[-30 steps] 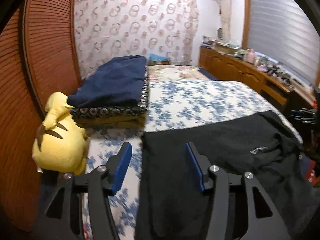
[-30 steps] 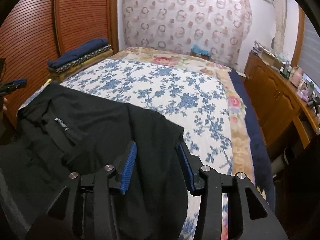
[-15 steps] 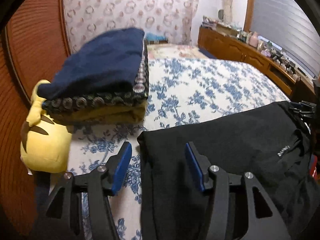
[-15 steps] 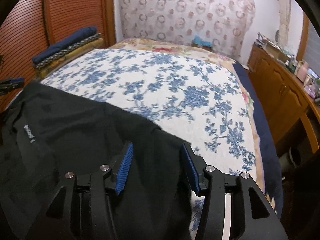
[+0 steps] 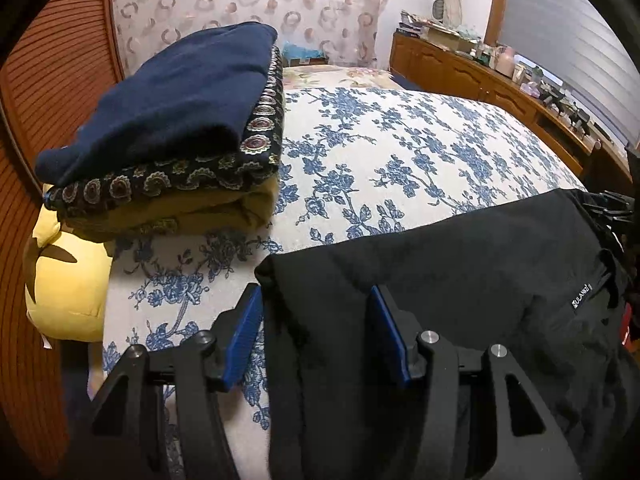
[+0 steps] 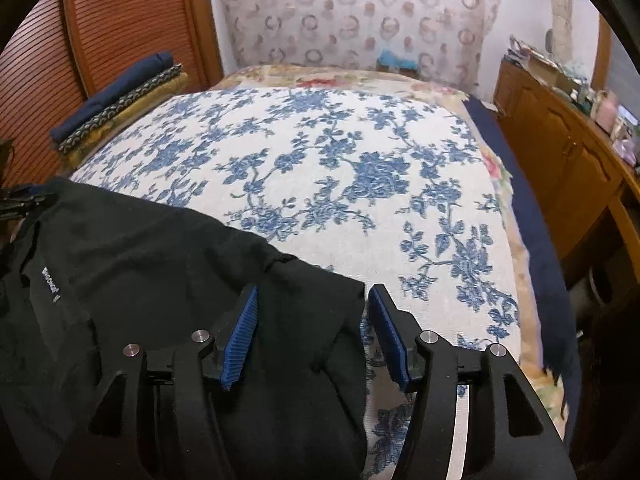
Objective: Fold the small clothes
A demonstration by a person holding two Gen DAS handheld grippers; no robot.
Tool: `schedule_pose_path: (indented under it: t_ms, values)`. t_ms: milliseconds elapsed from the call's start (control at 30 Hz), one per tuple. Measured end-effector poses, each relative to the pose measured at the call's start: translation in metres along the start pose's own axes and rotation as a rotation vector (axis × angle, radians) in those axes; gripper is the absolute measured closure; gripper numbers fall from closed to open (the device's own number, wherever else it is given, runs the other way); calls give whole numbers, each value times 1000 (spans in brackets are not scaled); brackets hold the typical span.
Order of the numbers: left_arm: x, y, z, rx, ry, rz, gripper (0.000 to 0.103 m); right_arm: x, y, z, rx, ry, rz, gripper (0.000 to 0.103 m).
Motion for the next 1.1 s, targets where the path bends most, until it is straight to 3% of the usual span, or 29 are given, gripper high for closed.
schedule_pose_path:
  t_ms: [200, 300, 333, 367, 467, 500, 567, 633, 700, 800, 1100]
  values:
    - [-5, 1, 2, 34, 15, 1, 50, 4, 2, 1, -18, -2, -13, 44]
    - [-4, 1, 0, 47, 3, 9, 67, 3, 4, 1, -13, -3, -17, 44]
    - [-4, 2, -1, 63, -2, 2, 80, 3, 5, 1, -10, -4, -22, 45]
    - [-3, 1, -2, 82, -7, -6, 86, 4, 6, 1, -9, -3, -26, 46]
    - [1, -4, -8, 87, -32, -5, 94, 6, 9, 0, -22, 4, -44, 56]
    - [3, -6, -11, 84, -45, -13, 94, 6, 10, -1, -26, 7, -49, 59]
    - [3, -10, -23, 85, -89, -27, 95, 9, 15, -3, -51, 15, -71, 86]
    - [0, -17, -40, 98, -146, -37, 95, 13, 23, -6, -80, 24, -97, 91]
    - [-5, -22, -59, 116, -205, -36, 95, 14, 28, -13, -40, 2, -118, 92]
    - [-16, -22, -91, 109, -284, -43, 95, 7, 32, -37, -72, -51, -80, 92]
    - [-85, -16, -202, 85, -506, -2, 95, -51, 69, -177, -144, -299, -154, 92]
Point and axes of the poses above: each gripper's, at about its wrist camera, not at the fingertips, and z roughly the way its jaws point, y to its left, x to its underside, the point moved 7 cm from there along z, roughly the way its jaws point, and after that the axes turned 12 degrees about z, right-handed, at the moved point
